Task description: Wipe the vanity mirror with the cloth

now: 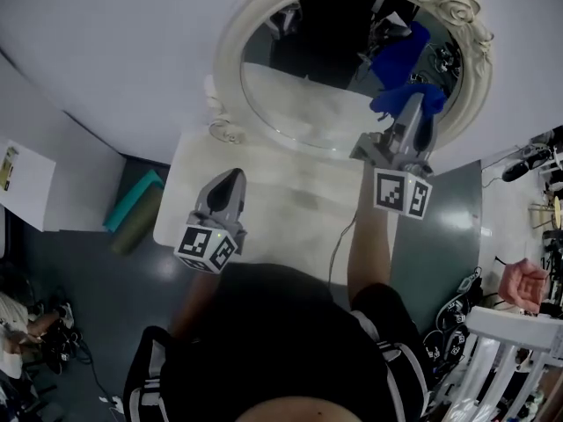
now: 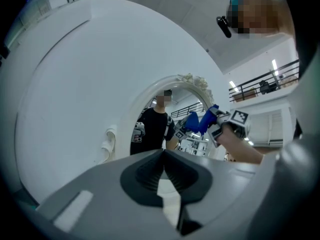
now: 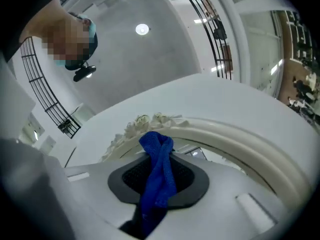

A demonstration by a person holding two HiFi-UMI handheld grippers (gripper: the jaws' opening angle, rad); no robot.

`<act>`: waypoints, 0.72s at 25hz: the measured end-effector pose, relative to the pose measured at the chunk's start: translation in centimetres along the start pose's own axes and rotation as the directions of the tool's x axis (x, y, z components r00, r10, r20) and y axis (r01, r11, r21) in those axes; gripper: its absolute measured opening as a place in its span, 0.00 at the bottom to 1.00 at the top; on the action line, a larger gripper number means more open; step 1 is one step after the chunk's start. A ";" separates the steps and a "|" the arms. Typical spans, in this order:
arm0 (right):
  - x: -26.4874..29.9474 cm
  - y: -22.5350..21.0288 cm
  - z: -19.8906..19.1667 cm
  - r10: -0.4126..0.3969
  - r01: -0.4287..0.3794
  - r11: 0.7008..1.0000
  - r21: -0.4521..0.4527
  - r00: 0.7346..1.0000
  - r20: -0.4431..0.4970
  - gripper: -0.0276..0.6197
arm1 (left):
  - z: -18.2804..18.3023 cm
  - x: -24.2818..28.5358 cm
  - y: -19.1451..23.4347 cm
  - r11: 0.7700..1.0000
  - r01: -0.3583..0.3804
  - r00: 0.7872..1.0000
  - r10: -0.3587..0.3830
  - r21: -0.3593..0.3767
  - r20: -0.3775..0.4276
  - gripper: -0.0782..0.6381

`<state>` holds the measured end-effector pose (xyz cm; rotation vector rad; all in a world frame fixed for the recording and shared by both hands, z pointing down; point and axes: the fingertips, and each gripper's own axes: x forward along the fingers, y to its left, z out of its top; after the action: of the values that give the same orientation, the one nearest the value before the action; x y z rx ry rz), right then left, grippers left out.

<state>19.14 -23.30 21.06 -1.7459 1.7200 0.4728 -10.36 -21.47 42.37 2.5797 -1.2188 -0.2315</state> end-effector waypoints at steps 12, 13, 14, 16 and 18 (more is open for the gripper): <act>4.8 -3.0 -0.9 -0.050 0.041 0.991 -0.126 0.996 -0.076 0.14 | 0.0 0.8 -0.2 1.000 0.014 1.000 -0.014 -0.011 0.011 0.12; 5.0 -2.9 -0.9 -0.052 0.041 0.991 -0.131 0.995 -0.087 0.14 | -0.1 0.9 -0.1 1.000 0.014 1.000 -0.014 -0.010 0.011 0.12; 5.3 -2.7 -0.8 -0.051 0.037 0.990 -0.136 0.994 -0.096 0.14 | -0.1 0.9 -0.1 1.000 0.014 1.000 -0.014 -0.009 0.011 0.12; 5.8 -1.9 -0.6 -0.034 0.016 0.988 -0.156 0.993 -0.112 0.14 | -0.2 1.0 -0.1 1.000 0.013 1.000 -0.013 -0.012 0.010 0.12; 6.5 -0.7 -0.3 -0.004 -0.022 0.980 -0.196 0.991 -0.133 0.14 | -0.2 1.0 -0.1 1.000 0.013 1.000 -0.013 -0.016 0.009 0.12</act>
<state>20.31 -28.43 17.19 -1.9484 1.8260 0.5584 -9.63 -22.17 42.53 2.5757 -1.1988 -0.2546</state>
